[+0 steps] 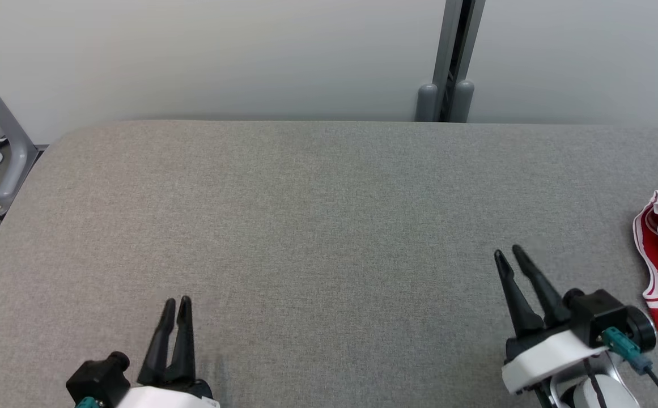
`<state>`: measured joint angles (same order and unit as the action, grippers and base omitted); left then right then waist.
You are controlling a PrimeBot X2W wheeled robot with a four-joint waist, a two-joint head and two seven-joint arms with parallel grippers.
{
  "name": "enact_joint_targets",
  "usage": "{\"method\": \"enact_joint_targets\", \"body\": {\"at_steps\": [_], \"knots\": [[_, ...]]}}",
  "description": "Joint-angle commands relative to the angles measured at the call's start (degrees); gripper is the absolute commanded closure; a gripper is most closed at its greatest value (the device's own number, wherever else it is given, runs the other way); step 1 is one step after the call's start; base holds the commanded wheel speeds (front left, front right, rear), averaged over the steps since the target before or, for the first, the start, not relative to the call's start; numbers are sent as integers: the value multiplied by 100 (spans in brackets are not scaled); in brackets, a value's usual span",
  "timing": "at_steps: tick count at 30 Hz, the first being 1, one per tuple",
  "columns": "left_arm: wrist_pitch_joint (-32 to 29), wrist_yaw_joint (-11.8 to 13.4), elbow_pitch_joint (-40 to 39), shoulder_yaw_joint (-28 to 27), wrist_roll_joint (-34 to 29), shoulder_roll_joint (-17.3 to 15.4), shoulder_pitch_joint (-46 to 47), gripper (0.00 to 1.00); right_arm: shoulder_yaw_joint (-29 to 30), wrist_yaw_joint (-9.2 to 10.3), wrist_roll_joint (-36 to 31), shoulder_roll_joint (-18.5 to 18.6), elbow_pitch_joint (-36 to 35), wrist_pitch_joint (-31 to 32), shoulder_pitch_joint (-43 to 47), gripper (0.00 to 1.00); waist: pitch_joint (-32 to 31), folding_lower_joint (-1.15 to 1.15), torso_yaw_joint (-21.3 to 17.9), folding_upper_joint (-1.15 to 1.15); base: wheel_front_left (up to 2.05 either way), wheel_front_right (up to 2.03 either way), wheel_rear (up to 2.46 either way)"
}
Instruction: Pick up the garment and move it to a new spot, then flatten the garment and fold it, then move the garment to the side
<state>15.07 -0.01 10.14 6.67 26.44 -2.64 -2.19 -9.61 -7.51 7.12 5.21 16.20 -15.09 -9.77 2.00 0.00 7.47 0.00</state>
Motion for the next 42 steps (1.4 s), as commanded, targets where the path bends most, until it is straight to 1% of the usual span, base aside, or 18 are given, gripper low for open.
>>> {"method": "enact_joint_targets", "body": {"at_steps": [1,3,14,25,26,28,42], "knots": [[-3,-2,31,8,19,5,-23,100,9,0,19,-7,30,7,33,100,0,0,-1,0,0,0,0],[-9,-3,115,21,55,18,-86,100,17,0,64,-24,123,28,135,100,-1,0,-4,0,0,0,0],[-184,-106,237,124,1087,11,173,100,554,0,1336,-53,-28,499,267,100,-18,0,-70,0,0,0,0],[-329,-216,398,231,2006,4,427,100,999,1,2465,-79,-176,888,404,100,-35,0,-135,0,0,0,0],[-353,-231,425,249,2160,3,467,100,1075,1,2654,-84,-200,953,429,100,-38,0,-147,0,0,0,0],[-365,-240,437,258,2237,2,488,100,1113,1,2748,-85,-212,987,440,100,-39,0,-153,0,0,0,0],[-524,-350,557,363,3210,-6,743,100,1595,1,3949,-114,-363,1406,583,100,-60,0,-237,0,0,0,0]]}}
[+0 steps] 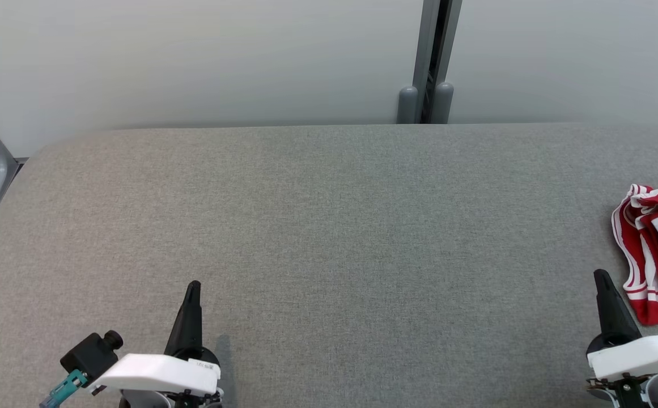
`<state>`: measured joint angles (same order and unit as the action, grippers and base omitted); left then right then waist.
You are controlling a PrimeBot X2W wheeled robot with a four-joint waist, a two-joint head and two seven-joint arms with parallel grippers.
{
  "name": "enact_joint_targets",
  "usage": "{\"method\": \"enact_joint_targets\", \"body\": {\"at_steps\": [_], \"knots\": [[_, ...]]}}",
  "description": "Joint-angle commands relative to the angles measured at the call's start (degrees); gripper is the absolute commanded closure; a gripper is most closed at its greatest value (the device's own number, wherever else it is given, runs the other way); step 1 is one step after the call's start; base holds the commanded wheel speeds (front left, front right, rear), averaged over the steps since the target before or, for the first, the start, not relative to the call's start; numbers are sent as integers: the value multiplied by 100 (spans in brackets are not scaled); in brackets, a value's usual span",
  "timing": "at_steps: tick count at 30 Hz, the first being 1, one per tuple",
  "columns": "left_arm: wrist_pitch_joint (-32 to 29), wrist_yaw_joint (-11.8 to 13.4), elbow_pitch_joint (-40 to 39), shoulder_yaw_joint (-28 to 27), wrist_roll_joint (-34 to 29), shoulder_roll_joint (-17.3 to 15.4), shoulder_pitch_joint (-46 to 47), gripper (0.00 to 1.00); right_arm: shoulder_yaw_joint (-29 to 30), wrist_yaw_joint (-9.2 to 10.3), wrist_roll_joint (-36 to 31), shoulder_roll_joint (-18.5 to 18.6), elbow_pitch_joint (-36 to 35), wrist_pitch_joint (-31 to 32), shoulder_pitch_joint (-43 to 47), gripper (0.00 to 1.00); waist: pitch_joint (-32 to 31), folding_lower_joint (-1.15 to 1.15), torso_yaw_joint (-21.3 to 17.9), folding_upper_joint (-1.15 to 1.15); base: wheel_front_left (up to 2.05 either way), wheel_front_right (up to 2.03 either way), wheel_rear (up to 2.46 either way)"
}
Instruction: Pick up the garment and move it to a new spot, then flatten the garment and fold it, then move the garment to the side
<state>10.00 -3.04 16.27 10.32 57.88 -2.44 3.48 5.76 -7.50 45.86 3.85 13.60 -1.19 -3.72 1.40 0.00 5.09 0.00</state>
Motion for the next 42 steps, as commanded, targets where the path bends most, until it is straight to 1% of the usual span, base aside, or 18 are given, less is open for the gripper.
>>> {"method": "enact_joint_targets", "body": {"at_steps": [1,24,42], "knots": [[-29,-55,-49,5,132,-26,190,100,90,0,154,21,-113,44,-13,100,-2,0,-5,0,0,0,0],[-246,-199,118,143,1442,-36,521,100,746,0,1778,-18,-311,622,175,100,-36,0,-143,0,0,0,0],[-385,-286,226,232,2253,-44,724,100,1153,0,2770,-42,-429,978,295,100,-62,0,-245,0,0,0,0]]}}
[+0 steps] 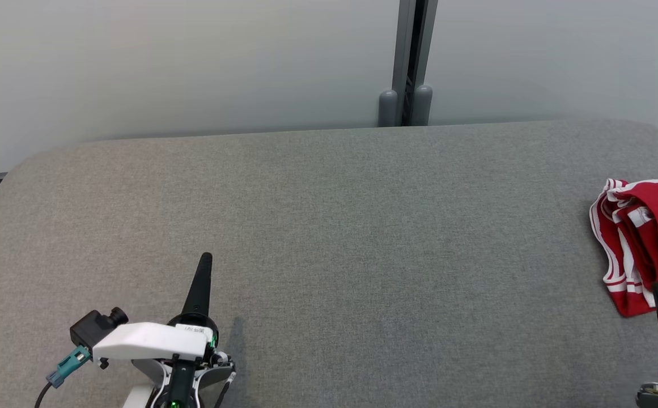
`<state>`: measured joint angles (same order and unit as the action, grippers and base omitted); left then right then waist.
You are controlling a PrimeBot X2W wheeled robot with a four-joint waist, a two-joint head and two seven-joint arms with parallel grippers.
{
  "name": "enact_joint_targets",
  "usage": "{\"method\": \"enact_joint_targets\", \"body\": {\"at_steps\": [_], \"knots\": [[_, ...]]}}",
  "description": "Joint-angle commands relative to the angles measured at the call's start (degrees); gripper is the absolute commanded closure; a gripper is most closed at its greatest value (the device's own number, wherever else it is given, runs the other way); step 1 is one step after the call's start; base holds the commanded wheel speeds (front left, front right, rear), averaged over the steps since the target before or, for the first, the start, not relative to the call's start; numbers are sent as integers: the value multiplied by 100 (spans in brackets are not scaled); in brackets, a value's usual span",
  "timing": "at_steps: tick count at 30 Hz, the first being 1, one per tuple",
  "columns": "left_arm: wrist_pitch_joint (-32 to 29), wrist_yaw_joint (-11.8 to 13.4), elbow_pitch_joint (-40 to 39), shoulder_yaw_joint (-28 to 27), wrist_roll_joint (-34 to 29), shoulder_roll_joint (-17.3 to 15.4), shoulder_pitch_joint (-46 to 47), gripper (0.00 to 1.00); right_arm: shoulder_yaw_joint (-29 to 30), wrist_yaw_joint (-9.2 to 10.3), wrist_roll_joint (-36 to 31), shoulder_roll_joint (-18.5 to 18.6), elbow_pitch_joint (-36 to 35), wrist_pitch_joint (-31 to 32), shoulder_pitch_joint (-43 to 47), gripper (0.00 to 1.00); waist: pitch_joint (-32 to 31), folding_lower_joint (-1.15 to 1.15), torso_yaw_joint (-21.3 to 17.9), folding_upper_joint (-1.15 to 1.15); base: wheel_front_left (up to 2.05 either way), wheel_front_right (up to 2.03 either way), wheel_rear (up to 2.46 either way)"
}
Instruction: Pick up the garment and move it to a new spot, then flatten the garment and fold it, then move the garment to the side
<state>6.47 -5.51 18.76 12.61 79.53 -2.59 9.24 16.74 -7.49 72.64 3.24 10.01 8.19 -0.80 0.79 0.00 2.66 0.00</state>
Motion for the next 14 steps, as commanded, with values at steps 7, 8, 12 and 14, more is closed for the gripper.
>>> {"method": "enact_joint_targets", "body": {"at_steps": [7,8,12,14], "knots": [[-75,-66,18,35,382,-32,225,100,203,-1,461,10,-116,169,57,100,-11,0,-44,0,0,0,0],[-79,-71,23,40,426,-32,236,100,227,-1,514,9,-123,193,65,100,-13,0,-50,0,0,0,0],[-109,-96,48,57,581,-34,267,100,304,-1,710,4,-147,263,86,100,-19,0,-74,0,0,0,0],[-123,-107,60,66,663,-34,285,100,344,-1,810,2,-155,301,93,100,-22,0,-86,0,0,0,0]]}}
